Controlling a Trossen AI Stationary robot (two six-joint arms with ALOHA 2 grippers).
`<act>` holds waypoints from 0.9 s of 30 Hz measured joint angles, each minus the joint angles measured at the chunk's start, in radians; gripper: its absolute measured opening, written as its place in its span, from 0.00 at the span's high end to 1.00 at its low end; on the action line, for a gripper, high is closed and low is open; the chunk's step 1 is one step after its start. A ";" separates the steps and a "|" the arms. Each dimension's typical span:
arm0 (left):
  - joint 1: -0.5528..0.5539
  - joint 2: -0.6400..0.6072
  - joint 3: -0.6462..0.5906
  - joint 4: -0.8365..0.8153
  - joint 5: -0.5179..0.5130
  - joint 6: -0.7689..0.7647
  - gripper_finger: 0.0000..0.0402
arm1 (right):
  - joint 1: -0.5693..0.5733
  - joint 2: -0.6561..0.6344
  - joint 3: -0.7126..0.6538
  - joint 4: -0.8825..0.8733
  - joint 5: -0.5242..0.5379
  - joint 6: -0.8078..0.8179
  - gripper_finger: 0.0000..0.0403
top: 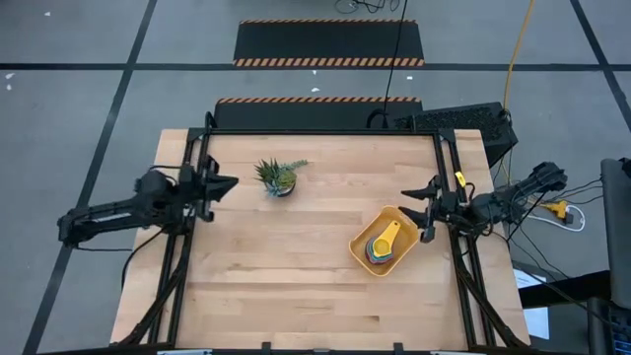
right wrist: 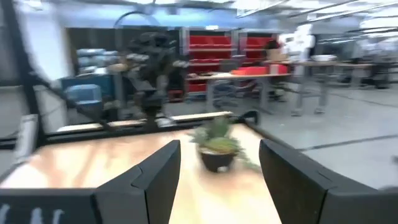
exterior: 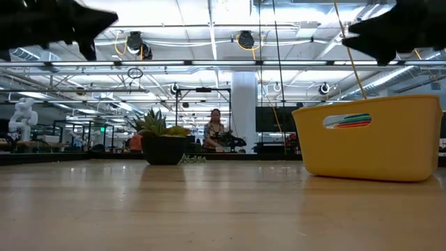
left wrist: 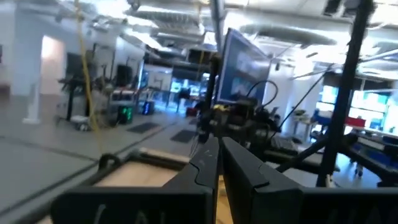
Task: Nest measuring cups in basket
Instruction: Return to Home Position
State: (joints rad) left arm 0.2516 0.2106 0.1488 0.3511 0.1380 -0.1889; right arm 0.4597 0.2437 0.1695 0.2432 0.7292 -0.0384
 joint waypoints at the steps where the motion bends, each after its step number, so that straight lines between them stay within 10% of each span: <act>1: 0.019 0.008 -0.024 0.025 0.011 -0.019 0.95 | -0.010 -0.011 -0.017 0.016 0.015 -0.007 0.47; 15: 0.338 0.247 -0.139 0.267 0.453 -0.107 0.95 | -0.221 -0.079 -0.117 0.031 -0.125 0.035 0.47; 27: 0.392 0.326 -0.139 0.318 0.500 -0.082 0.95 | -0.402 -0.078 -0.122 -0.009 -0.316 0.121 0.56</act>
State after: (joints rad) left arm 0.6435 0.5365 0.0097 0.6689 0.6384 -0.2708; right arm 0.0577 0.1654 0.0475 0.2342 0.4137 0.0827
